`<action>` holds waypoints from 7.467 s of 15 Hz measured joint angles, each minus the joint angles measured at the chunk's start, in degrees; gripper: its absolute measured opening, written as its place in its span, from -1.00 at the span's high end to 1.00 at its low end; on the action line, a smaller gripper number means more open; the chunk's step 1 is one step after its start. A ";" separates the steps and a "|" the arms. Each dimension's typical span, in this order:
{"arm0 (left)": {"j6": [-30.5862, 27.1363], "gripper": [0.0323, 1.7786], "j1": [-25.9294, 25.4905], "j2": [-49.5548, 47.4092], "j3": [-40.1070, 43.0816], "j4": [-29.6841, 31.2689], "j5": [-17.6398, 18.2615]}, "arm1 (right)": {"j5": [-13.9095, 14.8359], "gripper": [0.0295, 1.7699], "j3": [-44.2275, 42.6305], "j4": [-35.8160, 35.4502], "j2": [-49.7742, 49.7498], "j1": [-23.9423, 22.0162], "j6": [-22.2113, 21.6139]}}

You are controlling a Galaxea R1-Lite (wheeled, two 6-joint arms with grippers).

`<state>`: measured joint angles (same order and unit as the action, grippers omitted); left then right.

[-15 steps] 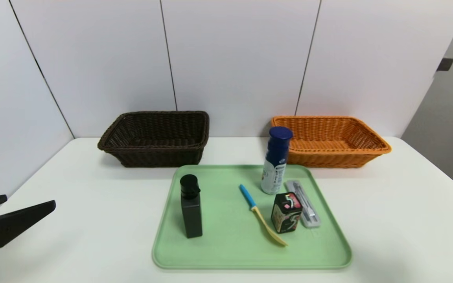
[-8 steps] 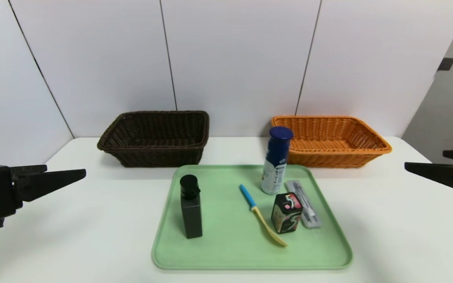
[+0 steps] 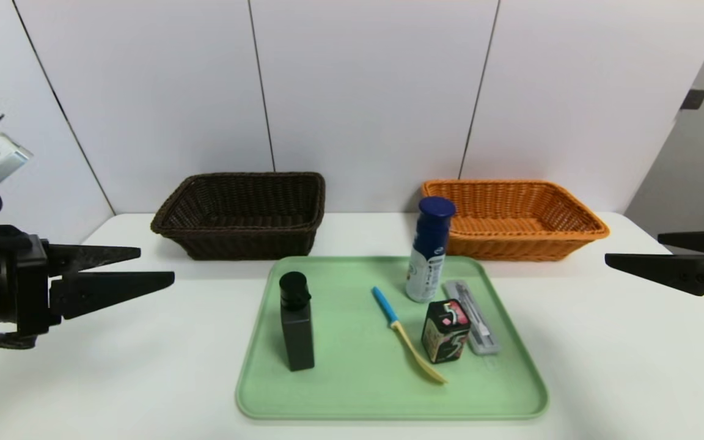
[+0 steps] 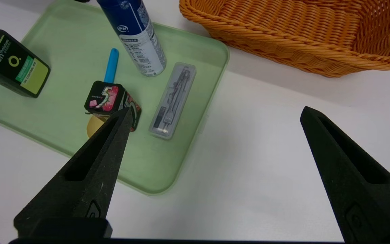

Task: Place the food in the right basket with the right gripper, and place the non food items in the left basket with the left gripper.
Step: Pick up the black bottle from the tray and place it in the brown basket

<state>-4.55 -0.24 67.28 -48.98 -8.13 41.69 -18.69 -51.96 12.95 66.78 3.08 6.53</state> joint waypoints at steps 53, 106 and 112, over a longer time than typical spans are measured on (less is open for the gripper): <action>-35.13 -0.90 12.56 40.91 -4.82 14.99 24.27 | 0.11 -0.93 -2.54 4.41 -2.76 -0.22 -0.78; 2.23 -0.24 6.00 46.73 -26.65 37.05 -29.49 | 0.11 -0.93 -0.61 4.17 -5.86 -1.40 -1.94; 3.84 -0.24 5.89 52.31 -28.44 37.16 -29.65 | 0.11 -0.93 -0.33 4.11 -5.90 -1.61 -1.91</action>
<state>-0.71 5.64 119.59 -77.42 29.03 12.04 -18.58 -52.29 17.05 60.88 1.48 4.62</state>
